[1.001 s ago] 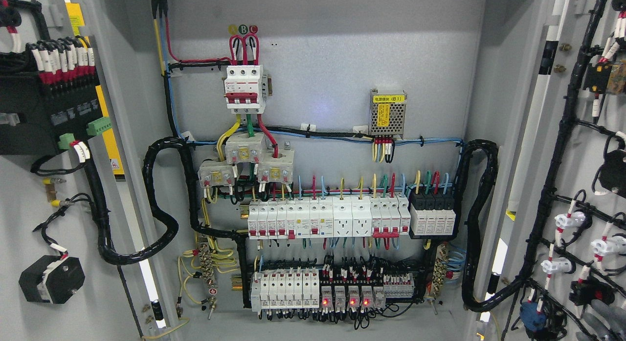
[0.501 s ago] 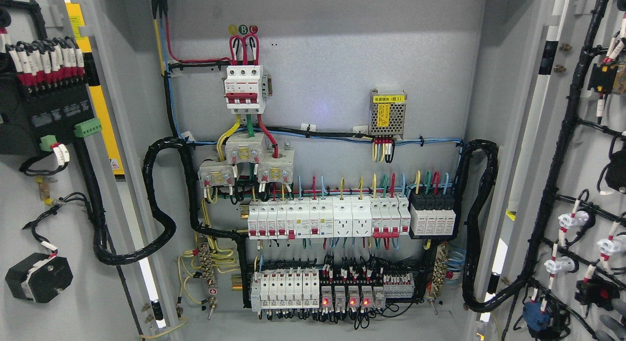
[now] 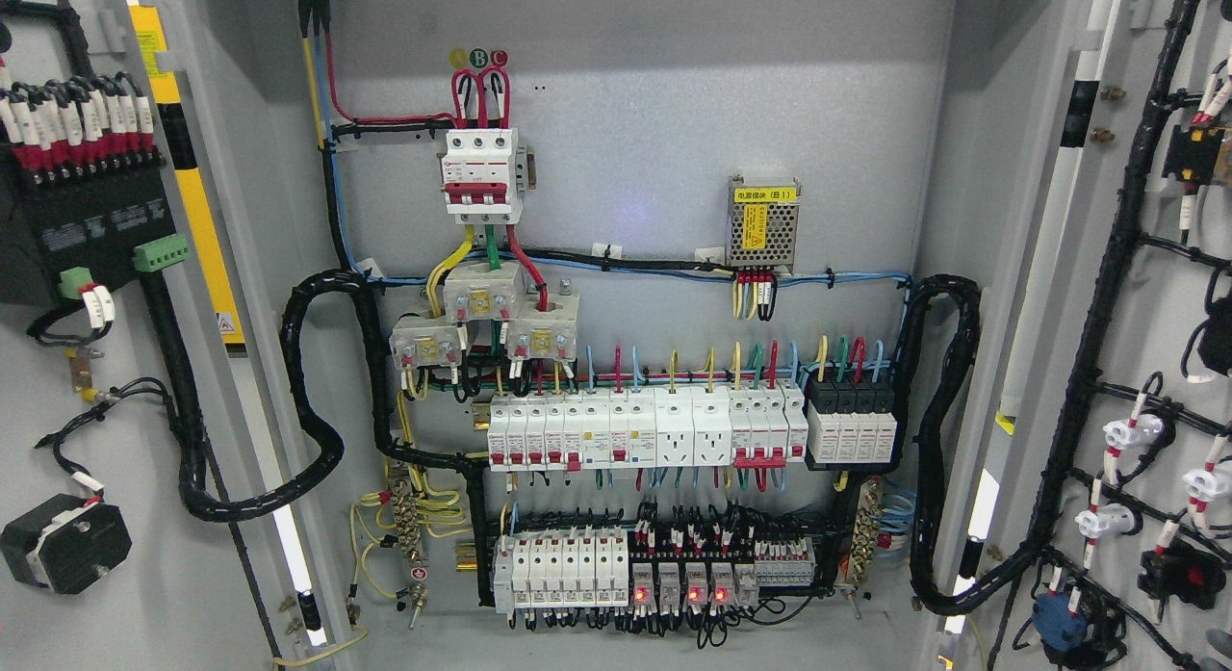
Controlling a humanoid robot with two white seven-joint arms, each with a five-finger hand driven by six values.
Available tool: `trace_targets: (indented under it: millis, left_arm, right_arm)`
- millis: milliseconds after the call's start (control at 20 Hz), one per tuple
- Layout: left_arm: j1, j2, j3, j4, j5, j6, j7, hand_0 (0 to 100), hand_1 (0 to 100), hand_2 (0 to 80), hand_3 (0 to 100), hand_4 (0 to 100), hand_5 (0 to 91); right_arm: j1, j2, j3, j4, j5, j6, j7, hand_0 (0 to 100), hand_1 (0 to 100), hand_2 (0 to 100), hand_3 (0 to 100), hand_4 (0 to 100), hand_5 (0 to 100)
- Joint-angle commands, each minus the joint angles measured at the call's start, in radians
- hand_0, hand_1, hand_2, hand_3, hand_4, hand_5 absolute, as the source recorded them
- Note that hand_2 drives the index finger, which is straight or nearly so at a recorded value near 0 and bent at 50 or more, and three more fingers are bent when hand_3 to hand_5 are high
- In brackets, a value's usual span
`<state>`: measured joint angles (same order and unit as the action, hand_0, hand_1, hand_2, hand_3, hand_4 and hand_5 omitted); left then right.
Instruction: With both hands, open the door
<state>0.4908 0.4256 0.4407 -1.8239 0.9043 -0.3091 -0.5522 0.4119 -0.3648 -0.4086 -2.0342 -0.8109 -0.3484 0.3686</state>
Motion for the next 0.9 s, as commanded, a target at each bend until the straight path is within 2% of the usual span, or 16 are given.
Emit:
trace_targets:
  millis: [0,350,501,851]
  left_arm:
    - [-0.001,0.078,0.058,0.06,0.054,0.001,-0.017,0,0,0.0,0,0,0.0]
    - [-0.001,0.094,0.065,0.112,0.059,0.028,-0.038,0,0,0.0,0,0,0.0]
    - [-0.006,0.102,0.081,0.156,0.093,0.039,-0.048,0,0,0.0,0,0,0.0]
    - [-0.04,0.119,0.081,0.236,0.093,0.039,-0.06,0,0,0.0,0,0,0.0]
  right_arm:
    - [0.008,0.015,-0.03,0.003,-0.001,0.0,0.0,23,3,0,0,0,0]
    - [0.015,0.023,-0.056,0.008,-0.001,0.0,0.001,23,3,0,0,0,0]
    - [0.024,0.032,-0.067,0.008,-0.001,0.0,0.001,23,3,0,0,0,0]
    - [0.036,0.036,-0.093,0.008,-0.002,-0.001,0.001,23,3,0,0,0,0]
